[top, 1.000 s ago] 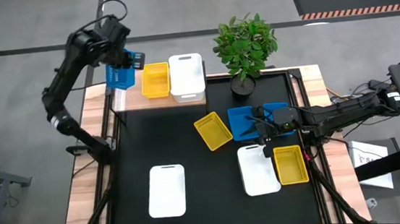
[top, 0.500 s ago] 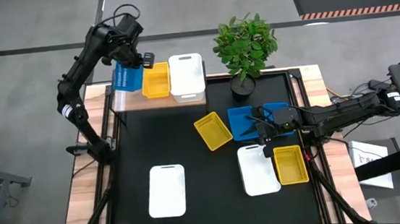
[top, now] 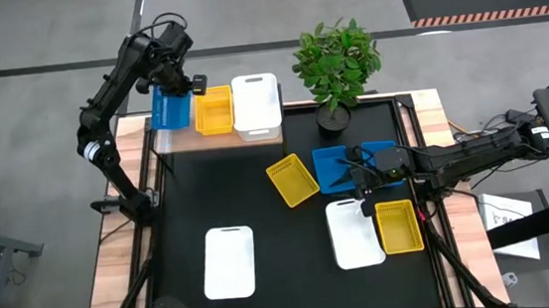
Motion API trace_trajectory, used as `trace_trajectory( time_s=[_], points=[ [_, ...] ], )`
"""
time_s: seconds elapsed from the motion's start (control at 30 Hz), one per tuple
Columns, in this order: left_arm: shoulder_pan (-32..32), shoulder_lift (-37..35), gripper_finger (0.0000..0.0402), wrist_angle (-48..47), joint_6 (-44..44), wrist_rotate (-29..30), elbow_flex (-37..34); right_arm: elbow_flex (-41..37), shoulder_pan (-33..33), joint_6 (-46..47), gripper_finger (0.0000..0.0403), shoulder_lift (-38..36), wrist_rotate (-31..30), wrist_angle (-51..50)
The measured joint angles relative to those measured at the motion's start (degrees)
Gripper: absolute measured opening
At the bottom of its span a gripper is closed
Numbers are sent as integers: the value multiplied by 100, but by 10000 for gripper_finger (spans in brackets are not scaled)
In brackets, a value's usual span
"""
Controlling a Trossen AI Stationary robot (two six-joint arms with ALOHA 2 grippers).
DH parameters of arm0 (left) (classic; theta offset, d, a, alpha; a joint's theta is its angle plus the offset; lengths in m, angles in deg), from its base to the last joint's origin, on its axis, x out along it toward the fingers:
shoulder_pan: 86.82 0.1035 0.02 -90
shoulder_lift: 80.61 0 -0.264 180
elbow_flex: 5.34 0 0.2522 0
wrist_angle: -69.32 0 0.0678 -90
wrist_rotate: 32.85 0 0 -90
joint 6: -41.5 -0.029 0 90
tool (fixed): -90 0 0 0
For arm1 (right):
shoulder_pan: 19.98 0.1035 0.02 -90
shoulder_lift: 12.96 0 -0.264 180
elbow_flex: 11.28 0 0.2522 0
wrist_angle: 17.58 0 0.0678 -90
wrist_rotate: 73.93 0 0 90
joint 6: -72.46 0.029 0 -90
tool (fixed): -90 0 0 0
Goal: Stack baskets on shelf by color
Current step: Put the bottom left blue bin on the shelf, then stack the left yellow bin into the yellow bin on the shelf
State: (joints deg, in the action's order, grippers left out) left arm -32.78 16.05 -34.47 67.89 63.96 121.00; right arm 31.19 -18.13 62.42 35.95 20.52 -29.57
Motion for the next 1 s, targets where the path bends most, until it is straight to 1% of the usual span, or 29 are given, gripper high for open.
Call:
trace_trajectory(
  time_s=[0.13, 0.37, 0.53, 0.63, 0.73, 0.83, 0.93, 1.0],
  points=[
    [0, 0, 9, 4, -12, -15, -125, 0, 0, 0, 93, 0, -2, -1],
    [0, -2, 52, -2, -2, -17, -317, 0, 0, 0, 93, 0, -1, -1],
    [0, -7, 73, 1, 13, -37, -308, 0, 1, 1, 93, 0, 0, -3],
    [0, -68, 79, 3, -150, -264, -262, 0, 2, 0, 93, 0, 0, -11],
    [-42, -237, 79, 2, -402, -471, -247, 0, 1, 2, 93, 0, 0, -26],
    [-192, -478, 79, 3, -493, -489, -252, 0, 1, 0, 93, 0, 0, -29],
    [-448, -830, 79, 36, -611, -469, -258, 0, 0, 0, 93, 0, -1, -29],
    [-708, -1110, 79, 254, -649, -404, -313, 0, 1, 0, 93, 0, 0, -27]
  ],
)
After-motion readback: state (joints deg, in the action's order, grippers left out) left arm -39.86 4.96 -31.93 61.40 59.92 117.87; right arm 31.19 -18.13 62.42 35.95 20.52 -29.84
